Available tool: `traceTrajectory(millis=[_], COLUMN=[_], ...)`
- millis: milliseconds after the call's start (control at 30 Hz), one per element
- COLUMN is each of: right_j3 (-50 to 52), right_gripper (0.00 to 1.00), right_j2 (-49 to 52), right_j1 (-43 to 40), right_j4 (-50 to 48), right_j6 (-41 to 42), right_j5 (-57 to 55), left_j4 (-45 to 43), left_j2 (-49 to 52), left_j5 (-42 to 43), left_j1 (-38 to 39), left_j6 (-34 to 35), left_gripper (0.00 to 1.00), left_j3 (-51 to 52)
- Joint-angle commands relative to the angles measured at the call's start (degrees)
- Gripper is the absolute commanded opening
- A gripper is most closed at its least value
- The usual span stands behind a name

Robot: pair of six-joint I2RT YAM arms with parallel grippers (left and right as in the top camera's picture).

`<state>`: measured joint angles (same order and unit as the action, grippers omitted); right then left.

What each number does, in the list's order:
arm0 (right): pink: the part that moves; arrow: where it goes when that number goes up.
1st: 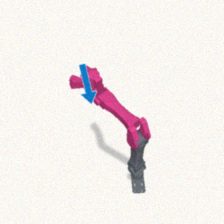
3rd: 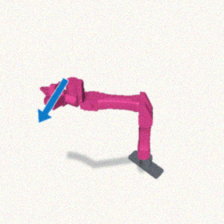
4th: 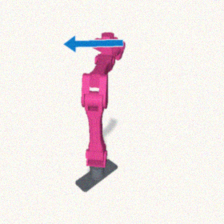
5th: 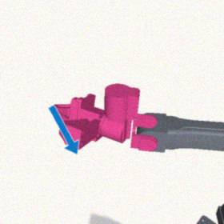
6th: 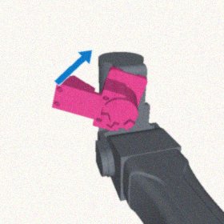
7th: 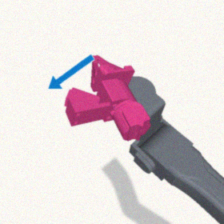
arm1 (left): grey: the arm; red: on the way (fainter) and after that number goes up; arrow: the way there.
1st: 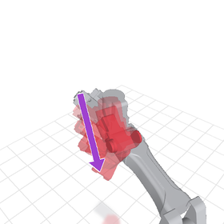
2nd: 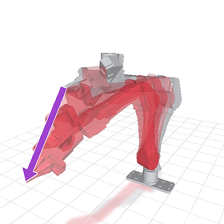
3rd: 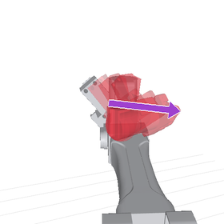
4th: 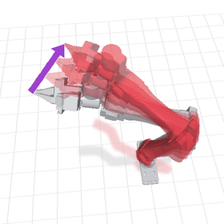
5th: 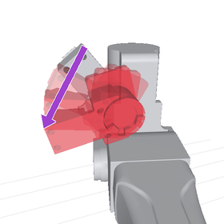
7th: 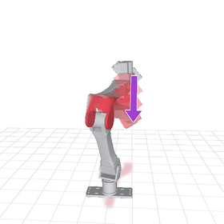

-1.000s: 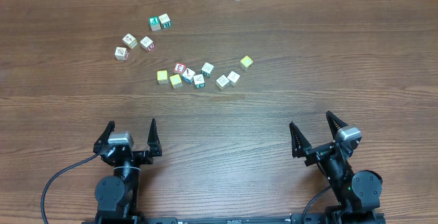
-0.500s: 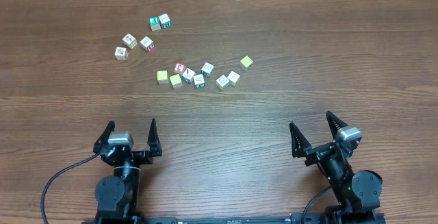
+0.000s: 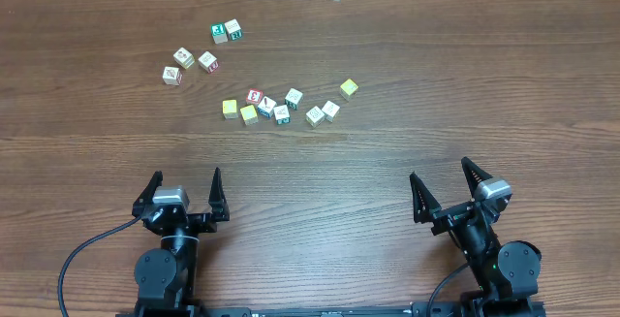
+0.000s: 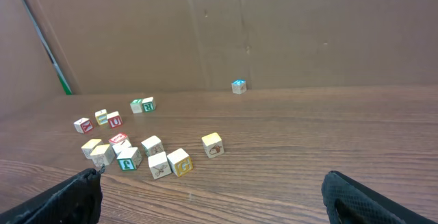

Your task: Form a tower

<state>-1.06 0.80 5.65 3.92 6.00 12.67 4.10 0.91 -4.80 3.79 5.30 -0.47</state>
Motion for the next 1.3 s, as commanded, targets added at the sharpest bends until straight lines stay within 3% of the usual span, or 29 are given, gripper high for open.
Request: traceTrajectory(millis=[0, 233, 533, 633, 900, 1267], right_j3=[0.59, 0.59, 0.59, 0.59, 0.59, 0.59], right_gripper=[1.00, 1.00, 1.00, 1.00, 1.00, 1.00], right_j2=[-0.63, -0.63, -0.63, -0.63, -0.63, -0.63], right_j1=[-0.26, -0.26, -0.26, -0.26, -0.26, -0.26], right_j4=[-0.33, -0.33, -0.33, -0.33, -0.33, -0.33], right_j6=[0.13, 0.13, 0.13, 0.13, 0.13, 0.13], right_j5=[0.07, 0.07, 0.07, 0.07, 0.07, 0.07], left_j4=[-0.26, -8.24, -46.40, -51.93, -42.56, -8.44], left_j2=[-0.66, -0.66, -0.66, -0.66, 1.11, 24.72], left_j5=[-0.48, -0.50, 1.86, 1.92, 9.25, 13.84], left_j1=[0.33, 0.31, 0.33, 0.33, 0.31, 0.33], left_j6=[-1.68, -1.70, -1.03, 0.52, 0.81, -2.89], left_gripper=[1.00, 0.99, 0.99, 1.00, 0.99, 0.99], left_j3=[0.15, 0.02, -0.57, -3.13, -20.52, -57.88])
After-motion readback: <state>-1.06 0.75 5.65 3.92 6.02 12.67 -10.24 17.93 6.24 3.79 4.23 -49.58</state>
